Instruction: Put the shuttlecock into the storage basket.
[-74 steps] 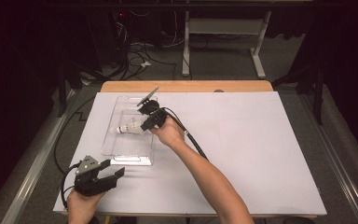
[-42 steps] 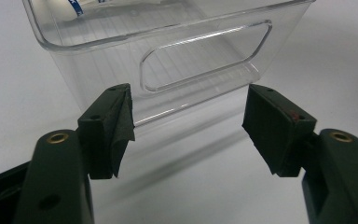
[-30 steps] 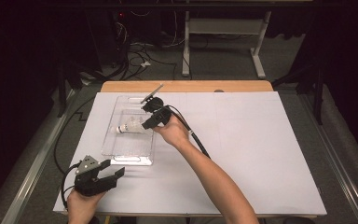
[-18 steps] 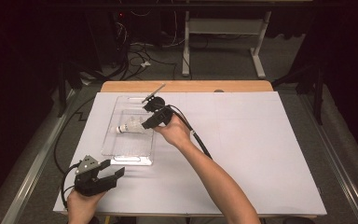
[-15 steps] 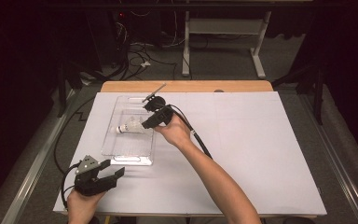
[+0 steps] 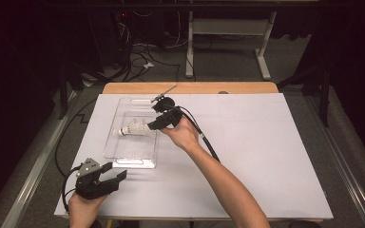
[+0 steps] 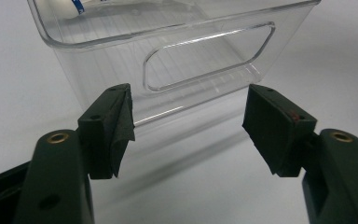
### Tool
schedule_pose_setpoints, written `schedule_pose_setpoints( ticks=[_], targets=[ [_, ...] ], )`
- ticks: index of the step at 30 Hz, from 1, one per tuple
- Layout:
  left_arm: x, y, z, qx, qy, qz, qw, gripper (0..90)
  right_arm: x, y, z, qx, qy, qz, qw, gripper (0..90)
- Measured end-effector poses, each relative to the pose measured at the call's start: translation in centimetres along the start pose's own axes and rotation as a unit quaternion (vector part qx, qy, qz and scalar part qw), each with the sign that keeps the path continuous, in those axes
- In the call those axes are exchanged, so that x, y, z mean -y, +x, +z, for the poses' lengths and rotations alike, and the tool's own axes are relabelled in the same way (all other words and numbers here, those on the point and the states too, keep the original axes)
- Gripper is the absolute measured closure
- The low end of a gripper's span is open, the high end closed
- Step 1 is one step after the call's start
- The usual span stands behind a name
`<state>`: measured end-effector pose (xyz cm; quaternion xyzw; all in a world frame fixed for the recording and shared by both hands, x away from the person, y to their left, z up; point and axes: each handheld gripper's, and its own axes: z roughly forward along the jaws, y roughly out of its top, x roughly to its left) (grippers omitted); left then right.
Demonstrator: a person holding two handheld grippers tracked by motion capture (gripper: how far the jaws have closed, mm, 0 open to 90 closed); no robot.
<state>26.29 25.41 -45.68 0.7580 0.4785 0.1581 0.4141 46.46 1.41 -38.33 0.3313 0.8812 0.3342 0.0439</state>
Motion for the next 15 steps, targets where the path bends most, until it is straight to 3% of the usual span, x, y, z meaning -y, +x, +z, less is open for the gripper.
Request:
schedule_pose_setpoints(
  ticks=[15],
  targets=[
    [0.0,0.0,0.0,0.0,0.001,-0.002,1.0,34.0,1.3,-1.1,-0.8,0.007,-0.013,0.009,0.9998,53.0]
  ],
)
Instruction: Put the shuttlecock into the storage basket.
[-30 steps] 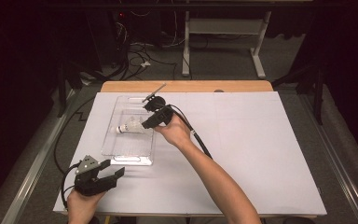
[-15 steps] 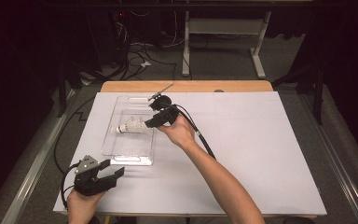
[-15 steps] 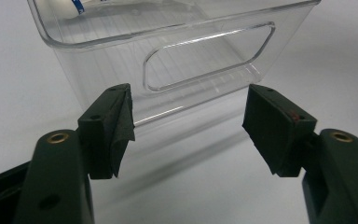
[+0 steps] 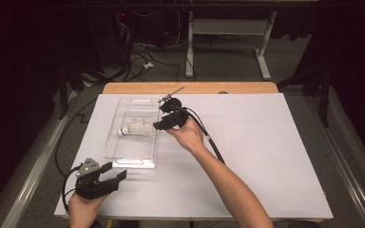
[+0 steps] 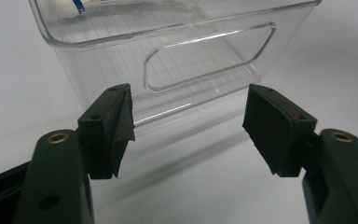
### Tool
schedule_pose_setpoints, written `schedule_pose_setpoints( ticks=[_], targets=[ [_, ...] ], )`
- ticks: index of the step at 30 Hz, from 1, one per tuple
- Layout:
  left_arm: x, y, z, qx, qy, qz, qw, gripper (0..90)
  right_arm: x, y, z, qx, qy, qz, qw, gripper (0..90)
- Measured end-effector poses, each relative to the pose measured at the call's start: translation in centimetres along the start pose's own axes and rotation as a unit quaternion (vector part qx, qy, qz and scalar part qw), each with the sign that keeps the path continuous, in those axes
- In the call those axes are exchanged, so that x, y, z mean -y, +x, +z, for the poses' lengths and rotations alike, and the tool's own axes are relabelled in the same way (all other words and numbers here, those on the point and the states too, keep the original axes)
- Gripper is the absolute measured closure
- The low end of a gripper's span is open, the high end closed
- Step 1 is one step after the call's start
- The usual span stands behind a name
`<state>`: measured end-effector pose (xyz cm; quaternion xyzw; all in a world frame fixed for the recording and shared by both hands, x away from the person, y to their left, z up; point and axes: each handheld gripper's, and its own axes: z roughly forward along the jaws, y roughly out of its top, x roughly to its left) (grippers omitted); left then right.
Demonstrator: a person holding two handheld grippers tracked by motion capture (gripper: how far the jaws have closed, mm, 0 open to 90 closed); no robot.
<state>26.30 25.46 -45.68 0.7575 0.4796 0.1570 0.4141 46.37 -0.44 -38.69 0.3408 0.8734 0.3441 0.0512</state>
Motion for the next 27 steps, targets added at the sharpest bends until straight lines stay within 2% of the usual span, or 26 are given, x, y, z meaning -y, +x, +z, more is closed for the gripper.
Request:
schedule_pose_setpoints(
  ticks=[10,27],
  targets=[
    [0.0,0.0,0.0,0.0,-0.001,-0.002,1.0,34.0,0.7,-0.7,-0.5,0.001,-0.005,-0.001,1.0,53.1],
    [0.0,0.1,0.0,0.0,-0.002,-0.006,1.0,33.9,2.0,-1.7,-1.3,0.003,-0.012,0.01,0.9999,53.5]
  ],
)
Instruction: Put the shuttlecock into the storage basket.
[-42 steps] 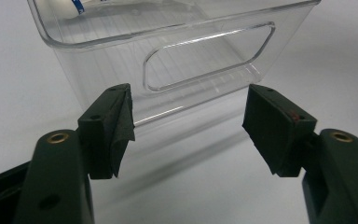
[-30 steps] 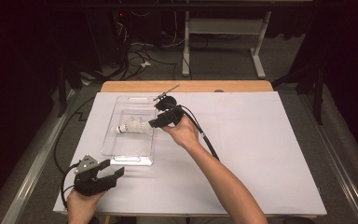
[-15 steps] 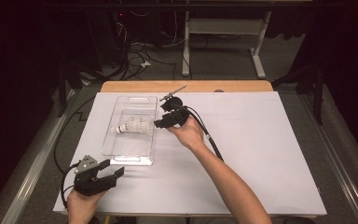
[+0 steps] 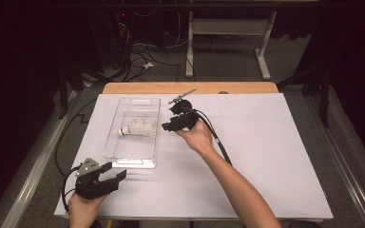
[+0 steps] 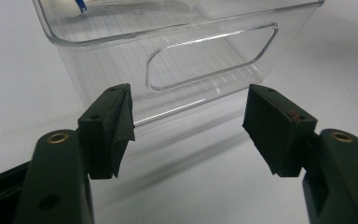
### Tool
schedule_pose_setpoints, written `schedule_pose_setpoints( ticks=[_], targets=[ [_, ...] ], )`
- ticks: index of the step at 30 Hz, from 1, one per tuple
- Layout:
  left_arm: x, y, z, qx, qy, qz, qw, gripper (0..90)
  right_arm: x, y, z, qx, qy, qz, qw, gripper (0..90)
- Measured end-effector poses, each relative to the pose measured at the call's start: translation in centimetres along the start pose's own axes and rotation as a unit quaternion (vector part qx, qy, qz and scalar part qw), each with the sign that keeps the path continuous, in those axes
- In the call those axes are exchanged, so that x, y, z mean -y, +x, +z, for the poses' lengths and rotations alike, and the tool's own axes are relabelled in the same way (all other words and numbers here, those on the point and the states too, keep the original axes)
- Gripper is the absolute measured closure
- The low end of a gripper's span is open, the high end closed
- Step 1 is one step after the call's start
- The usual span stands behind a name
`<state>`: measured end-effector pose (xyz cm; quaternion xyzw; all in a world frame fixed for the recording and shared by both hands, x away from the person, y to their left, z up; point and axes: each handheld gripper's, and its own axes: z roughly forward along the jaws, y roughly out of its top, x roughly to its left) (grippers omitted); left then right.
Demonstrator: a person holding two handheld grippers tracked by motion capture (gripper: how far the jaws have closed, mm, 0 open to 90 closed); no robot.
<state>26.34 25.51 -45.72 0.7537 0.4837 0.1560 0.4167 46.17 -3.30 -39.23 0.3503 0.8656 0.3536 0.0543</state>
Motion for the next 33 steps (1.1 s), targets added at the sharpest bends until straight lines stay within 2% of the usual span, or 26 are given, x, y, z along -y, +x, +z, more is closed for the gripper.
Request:
schedule_pose_setpoints(
  ticks=[12,13,16,33],
  targets=[
    [0.0,0.1,0.0,0.0,-0.001,-0.003,1.0,33.9,0.8,-0.8,-0.4,0.003,-0.003,0.006,1.0,53.6],
    [0.0,0.1,0.0,0.0,-0.001,-0.003,1.0,33.9,0.9,-0.7,-0.5,0.003,-0.001,0.012,0.9999,53.6],
    [0.0,0.1,0.0,0.0,-0.001,-0.003,1.0,33.9,1.0,-0.9,-0.5,0.003,-0.003,0.005,1.0,53.7],
    [0.0,0.1,0.0,0.0,-0.001,-0.005,1.0,33.9,1.9,-1.8,-1.2,0.006,-0.006,0.012,0.9999,54.5]
  ],
)
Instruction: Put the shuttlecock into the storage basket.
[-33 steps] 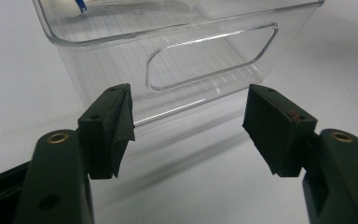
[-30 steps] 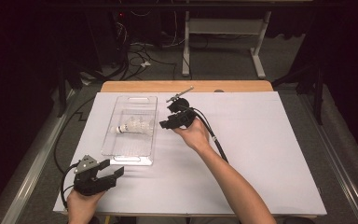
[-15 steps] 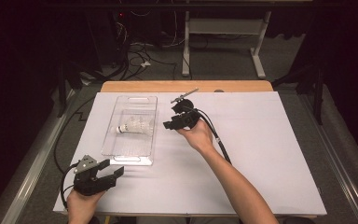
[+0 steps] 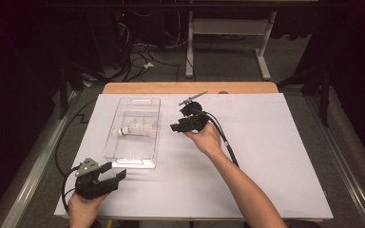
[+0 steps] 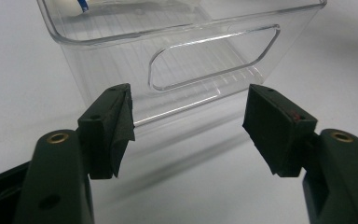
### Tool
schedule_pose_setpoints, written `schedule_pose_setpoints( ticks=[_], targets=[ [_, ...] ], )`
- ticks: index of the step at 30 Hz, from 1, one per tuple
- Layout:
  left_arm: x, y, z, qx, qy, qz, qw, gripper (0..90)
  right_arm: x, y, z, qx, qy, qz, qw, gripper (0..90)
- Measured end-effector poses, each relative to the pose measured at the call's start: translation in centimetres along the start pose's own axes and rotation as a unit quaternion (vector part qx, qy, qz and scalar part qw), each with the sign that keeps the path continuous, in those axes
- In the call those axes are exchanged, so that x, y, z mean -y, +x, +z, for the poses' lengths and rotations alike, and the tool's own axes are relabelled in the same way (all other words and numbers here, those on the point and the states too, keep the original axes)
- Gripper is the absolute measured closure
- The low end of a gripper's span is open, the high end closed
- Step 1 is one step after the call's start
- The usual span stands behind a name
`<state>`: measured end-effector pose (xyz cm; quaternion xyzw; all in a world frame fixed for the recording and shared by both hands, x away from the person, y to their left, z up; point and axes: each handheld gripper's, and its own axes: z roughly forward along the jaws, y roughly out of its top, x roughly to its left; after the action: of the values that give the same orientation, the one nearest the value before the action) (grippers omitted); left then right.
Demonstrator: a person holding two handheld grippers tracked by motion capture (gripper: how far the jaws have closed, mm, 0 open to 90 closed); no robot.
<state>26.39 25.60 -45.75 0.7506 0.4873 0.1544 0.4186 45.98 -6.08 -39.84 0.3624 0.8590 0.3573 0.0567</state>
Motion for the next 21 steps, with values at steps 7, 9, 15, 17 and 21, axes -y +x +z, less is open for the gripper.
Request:
schedule_pose_setpoints(
  ticks=[7,9,15,17,21],
  targets=[
    [0.0,0.0,0.0,-0.001,0.0,0.0,1.0,33.9,0.4,-0.3,-0.3,0.002,-0.002,-0.001,1.0,54.8],
    [0.0,0.0,0.0,-0.001,0.0,0.0,1.0,33.9,0.5,-0.4,-0.4,0.002,-0.002,0.001,1.0,54.8],
    [0.0,0.0,0.0,-0.001,0.0,0.0,1.0,33.9,1.1,-0.8,-0.7,0.005,-0.003,0.007,1.0,54.9],
    [0.0,0.0,0.0,-0.001,0.0,0.0,1.0,33.9,1.3,-1.0,-0.8,0.006,-0.003,0.007,1.0,54.9],
    [0.0,0.0,0.0,-0.001,0.0,0.0,1.0,33.9,1.5,-1.2,-1.1,0.007,-0.005,0.008,0.9999,54.9]
  ],
)
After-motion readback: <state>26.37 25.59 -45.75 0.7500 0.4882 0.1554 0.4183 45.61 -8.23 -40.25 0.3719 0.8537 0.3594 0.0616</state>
